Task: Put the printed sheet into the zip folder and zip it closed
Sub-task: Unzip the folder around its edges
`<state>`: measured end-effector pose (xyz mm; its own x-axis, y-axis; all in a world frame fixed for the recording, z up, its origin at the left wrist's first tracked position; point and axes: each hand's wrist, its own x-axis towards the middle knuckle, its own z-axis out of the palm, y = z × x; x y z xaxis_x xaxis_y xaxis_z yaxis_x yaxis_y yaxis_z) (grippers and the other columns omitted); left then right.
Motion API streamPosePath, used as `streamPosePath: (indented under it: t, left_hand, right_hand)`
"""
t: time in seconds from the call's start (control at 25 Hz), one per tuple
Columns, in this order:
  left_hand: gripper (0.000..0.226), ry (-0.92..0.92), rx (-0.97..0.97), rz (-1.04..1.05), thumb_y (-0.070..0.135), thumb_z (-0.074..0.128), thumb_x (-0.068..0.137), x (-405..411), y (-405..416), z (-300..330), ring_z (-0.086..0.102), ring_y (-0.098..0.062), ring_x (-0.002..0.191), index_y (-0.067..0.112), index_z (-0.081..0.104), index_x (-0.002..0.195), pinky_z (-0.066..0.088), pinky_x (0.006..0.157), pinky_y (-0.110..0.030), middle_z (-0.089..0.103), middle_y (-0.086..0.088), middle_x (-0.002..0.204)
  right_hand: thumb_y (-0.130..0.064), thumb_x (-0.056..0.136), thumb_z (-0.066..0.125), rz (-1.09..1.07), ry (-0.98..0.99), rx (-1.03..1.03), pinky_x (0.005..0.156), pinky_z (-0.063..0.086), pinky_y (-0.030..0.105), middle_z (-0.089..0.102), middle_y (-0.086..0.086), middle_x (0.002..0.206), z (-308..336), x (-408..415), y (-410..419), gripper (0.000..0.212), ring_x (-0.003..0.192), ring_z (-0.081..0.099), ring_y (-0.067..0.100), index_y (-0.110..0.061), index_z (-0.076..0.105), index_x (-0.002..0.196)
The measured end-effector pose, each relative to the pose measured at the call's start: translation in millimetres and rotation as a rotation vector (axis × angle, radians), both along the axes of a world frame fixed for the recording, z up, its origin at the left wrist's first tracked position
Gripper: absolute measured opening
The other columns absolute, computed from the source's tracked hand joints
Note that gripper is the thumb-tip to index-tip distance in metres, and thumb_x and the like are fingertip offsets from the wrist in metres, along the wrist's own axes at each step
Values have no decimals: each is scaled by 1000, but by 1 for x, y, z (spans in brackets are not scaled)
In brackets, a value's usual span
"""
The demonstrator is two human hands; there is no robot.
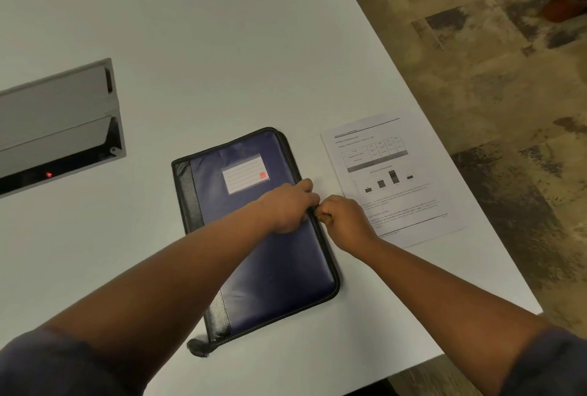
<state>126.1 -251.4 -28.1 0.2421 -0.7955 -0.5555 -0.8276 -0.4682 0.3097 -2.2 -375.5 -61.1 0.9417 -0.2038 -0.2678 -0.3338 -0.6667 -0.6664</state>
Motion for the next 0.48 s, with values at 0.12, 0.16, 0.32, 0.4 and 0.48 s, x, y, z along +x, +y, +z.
streamPosePath:
  t: [0.12, 0.16, 0.32, 0.4, 0.48]
  left_hand:
    - [18, 60, 8, 39, 17, 59, 95, 3, -4, -4, 53, -23, 90, 21, 58, 113, 49, 84, -43, 44, -1, 120]
    - [15, 80, 6, 49, 17, 59, 94, 5, -5, -5, 55, -24, 91, 21, 59, 109, 49, 86, -44, 44, -1, 118]
    - [12, 132, 5, 69, 12, 59, 93, 8, -8, -4, 55, -25, 93, 22, 56, 98, 48, 85, -41, 44, 1, 113]
    - [11, 149, 0, 79, 11, 59, 93, 9, -7, -4, 55, -24, 93, 20, 57, 99, 48, 85, -40, 44, 1, 113]
    - [12, 158, -6, 89, 9, 60, 93, 10, -7, -4, 55, -24, 92, 20, 57, 98, 48, 84, -38, 45, 0, 113]
  right_hand:
    - [-1, 89, 58, 33, 35, -29, 76, 55, 37, 70, 9, 95, 2, -2, 1, 19, 85, 64, 25, -9, 75, 92]
    - [0, 89, 58, 45, 43, -48, 76, 55, 37, 70, 8, 94, 3, -2, 1, 19, 85, 64, 24, -8, 75, 91]
    - [6, 83, 56, 177, 141, -171, 70, 51, 33, 60, 3, 82, 8, -5, 1, 20, 78, 59, 22, -9, 67, 78]
    - [7, 82, 56, 236, 202, -208, 66, 45, 27, 50, 0, 74, 11, -13, 2, 23, 74, 53, 18, -12, 58, 68]
    - [6, 84, 55, 254, 180, -196, 67, 46, 27, 55, 3, 79, 10, -30, 2, 19, 77, 56, 19, -10, 64, 77]
